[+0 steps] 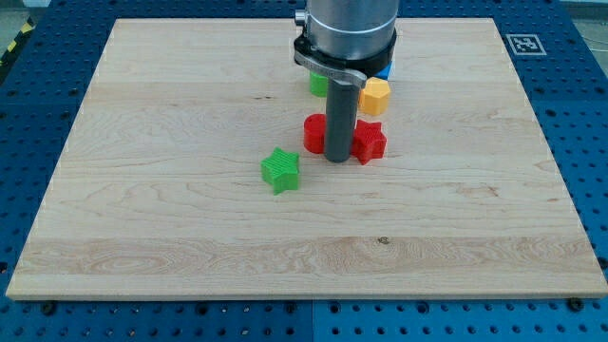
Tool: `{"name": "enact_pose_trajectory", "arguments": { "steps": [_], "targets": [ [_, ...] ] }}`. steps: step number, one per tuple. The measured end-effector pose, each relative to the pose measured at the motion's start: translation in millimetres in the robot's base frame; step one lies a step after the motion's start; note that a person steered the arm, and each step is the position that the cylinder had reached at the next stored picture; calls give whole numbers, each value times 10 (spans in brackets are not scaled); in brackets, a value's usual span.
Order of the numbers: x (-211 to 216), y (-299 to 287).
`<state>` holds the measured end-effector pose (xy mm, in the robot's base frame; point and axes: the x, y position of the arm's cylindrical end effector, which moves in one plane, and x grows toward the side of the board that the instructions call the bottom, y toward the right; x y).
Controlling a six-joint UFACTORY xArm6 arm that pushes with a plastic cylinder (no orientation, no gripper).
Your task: Move the red blocks towards top
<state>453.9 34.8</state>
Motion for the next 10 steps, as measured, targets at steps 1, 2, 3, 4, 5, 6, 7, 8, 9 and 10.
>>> {"name": "enact_pose_trajectory", "arguments": {
  "steps": [1,2,3,4,5,6,7,8,9,10],
  "targets": [
    [-153,1],
    [-179,1],
    [-141,1],
    [68,-7],
    [192,-131],
    [131,-432],
    [-58,-703],
    [-229,-885],
    [-254,-889],
    [-254,-676]
  ]
}}
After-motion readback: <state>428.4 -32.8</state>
